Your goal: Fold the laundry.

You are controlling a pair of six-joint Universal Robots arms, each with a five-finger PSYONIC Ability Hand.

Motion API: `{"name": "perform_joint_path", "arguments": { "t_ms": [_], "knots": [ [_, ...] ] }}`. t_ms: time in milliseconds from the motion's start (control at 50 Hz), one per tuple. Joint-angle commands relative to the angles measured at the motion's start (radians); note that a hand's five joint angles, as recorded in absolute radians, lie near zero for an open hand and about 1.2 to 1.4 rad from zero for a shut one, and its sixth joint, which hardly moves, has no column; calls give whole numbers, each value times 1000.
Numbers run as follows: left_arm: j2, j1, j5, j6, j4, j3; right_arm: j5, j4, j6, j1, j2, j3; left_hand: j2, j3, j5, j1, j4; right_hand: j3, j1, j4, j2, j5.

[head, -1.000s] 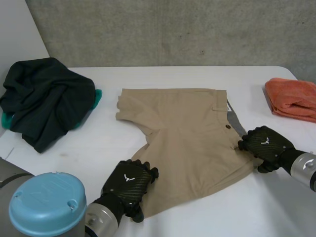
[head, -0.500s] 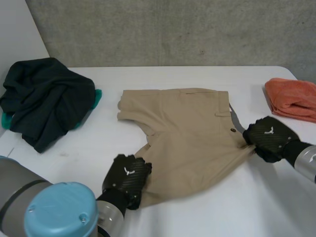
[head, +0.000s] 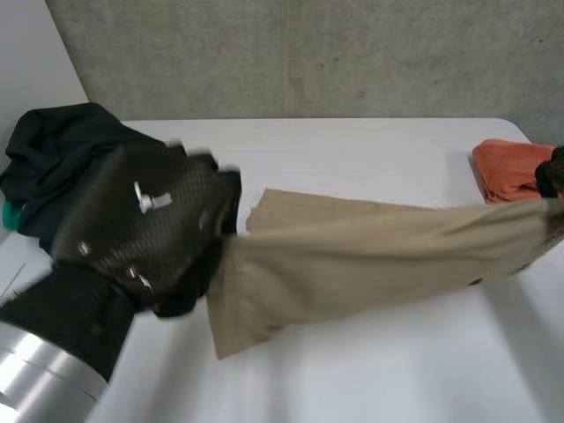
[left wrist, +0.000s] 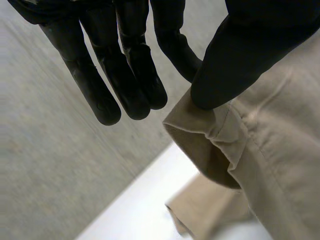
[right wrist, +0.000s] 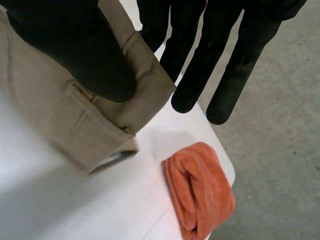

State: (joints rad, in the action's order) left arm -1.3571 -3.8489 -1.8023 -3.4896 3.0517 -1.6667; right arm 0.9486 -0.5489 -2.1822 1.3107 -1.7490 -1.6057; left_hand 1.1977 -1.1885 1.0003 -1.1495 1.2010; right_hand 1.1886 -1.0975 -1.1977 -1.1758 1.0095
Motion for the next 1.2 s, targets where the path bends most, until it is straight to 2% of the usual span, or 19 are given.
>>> {"name": "perform_joint_path", "arguments": {
  "t_ms": [20,140,200,300,440,540,640,660,700,720,740,760,780,820,900,980,1060,1100,1200],
  "knots": [
    [-108,-27,0,-2,18,73,-8,69,-71,38,34,3,199,-208,221,-247,195,208,-299,-199,-220,212],
    [-353,-122,52,-15,99,116,38,125,-77,110,203,13,199,-208,221,-247,195,208,-299,-199,-220,212],
    [-496,-159,106,-32,168,182,122,167,-94,160,298,41,199,-208,221,-247,195,208,-299,-199,-220,212],
    [-733,-211,162,-109,240,400,271,298,-148,263,459,134,199,-208,221,-247,195,208,-299,-199,-220,212],
    [-1012,-270,175,-166,275,733,387,441,-186,329,609,228,199,-208,221,-247,195,208,-299,-199,-220,212],
    [-1169,-282,184,-183,285,893,415,582,-206,384,730,300,199,-208,221,-247,195,208,-299,-199,-220,212],
    [-1264,-279,236,-224,376,984,541,747,-206,418,845,366,199,-208,221,-247,195,208,-299,-199,-220,212],
    [-1281,-279,254,-227,444,993,577,779,-206,427,864,375,199,-208,221,-247,195,208,-299,-199,-220,212],
    [-1289,-279,267,-227,505,992,604,805,-211,439,870,380,199,-208,221,-247,195,148,-239,-139,-160,152],
    [-1292,-279,273,-227,575,989,628,823,-217,450,870,380,-301,292,-278,253,-304,-594,503,603,581,-590],
    [-1292,-279,271,-227,603,987,636,823,-219,453,869,380,-675,666,-652,627,-678,-921,830,930,908,-917],
    [-1292,-279,268,-229,655,980,648,822,-225,461,864,374,-1019,1010,-996,971,-1022,-1014,923,1023,1001,-1010],
    [-1291,-278,267,-227,670,975,648,819,-229,461,859,369,-947,938,-924,899,-950,-1014,923,1023,1001,-1010],
    [-1283,-271,265,-224,694,952,644,814,-240,461,844,351,-1023,1014,-1000,975,-1026,-1014,923,1023,1001,-1010],
    [-1231,-264,264,-220,707,852,627,755,-280,452,763,276,-1023,1014,-1000,975,-1026,-1014,923,1023,1001,-1010],
    [-1108,-256,261,-204,697,716,552,624,-292,424,652,192,-1023,1014,-1000,975,-1026,-1014,923,1023,1001,-1010],
    [-978,-253,261,-151,694,541,448,453,-298,348,577,78,-1023,1014,-1000,975,-1026,-946,855,955,933,-941],
    [-900,-253,256,-105,682,449,423,419,-298,314,565,38,-1023,1014,-1000,975,-1026,-904,813,913,891,-900],
    [-760,-258,253,32,599,294,374,481,-300,246,539,-92,-1023,1014,-1000,975,-1026,-804,713,814,792,-800]
  ]
}}
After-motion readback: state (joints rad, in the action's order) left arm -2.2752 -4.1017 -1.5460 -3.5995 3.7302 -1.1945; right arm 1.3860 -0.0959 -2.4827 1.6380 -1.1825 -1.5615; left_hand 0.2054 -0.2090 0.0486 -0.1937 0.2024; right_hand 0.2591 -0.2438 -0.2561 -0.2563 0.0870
